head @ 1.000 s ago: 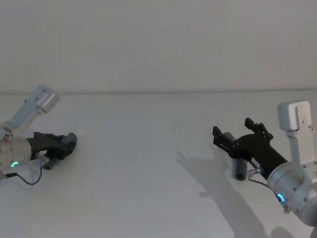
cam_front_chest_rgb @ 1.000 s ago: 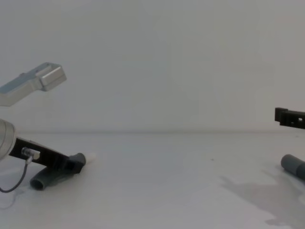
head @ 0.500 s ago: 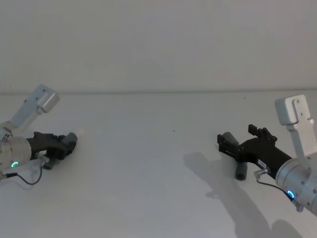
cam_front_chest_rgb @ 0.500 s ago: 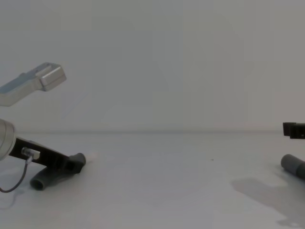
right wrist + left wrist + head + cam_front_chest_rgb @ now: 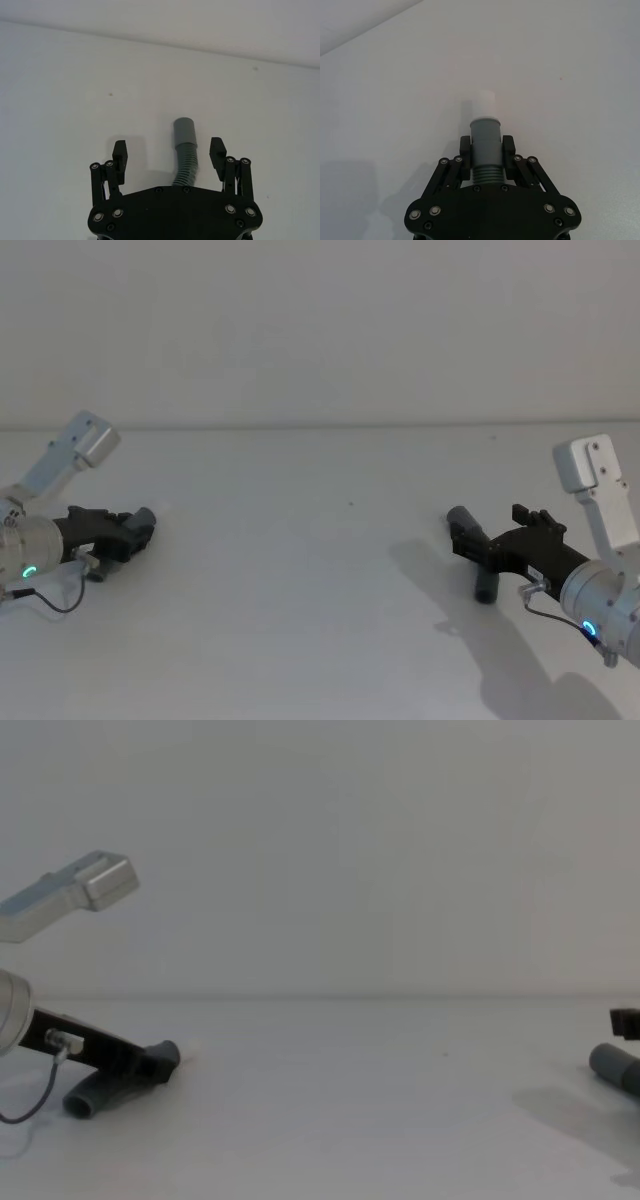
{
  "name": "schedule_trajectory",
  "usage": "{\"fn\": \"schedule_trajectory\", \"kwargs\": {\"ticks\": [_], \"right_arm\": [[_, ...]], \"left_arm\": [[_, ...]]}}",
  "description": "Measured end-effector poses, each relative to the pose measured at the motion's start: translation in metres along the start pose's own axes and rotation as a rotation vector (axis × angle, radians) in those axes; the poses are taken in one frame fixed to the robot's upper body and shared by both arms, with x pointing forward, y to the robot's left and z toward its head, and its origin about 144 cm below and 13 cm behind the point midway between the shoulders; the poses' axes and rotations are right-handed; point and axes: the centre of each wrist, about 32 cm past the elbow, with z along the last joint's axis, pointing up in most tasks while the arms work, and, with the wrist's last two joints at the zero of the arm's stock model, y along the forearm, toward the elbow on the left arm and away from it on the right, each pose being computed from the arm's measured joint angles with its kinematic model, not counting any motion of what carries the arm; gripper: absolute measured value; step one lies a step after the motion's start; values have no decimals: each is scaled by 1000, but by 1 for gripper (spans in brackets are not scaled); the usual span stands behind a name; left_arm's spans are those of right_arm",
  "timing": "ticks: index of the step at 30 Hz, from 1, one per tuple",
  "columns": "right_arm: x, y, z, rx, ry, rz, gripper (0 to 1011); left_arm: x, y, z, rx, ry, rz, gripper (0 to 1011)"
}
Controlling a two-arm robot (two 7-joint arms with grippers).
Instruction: Use both hands to pick up one end of the pipe from the table, align the ends, and insert them.
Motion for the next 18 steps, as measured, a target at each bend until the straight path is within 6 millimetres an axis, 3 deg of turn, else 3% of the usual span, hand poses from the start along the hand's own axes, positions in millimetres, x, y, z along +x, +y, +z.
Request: {"fn": "schedule_trajectory", "kwargs": {"ticks": [18], "right_arm": [[11, 16, -7, -66, 20, -38, 1002]], "left_arm": [[0, 0, 0, 0, 0, 0, 332]]}}
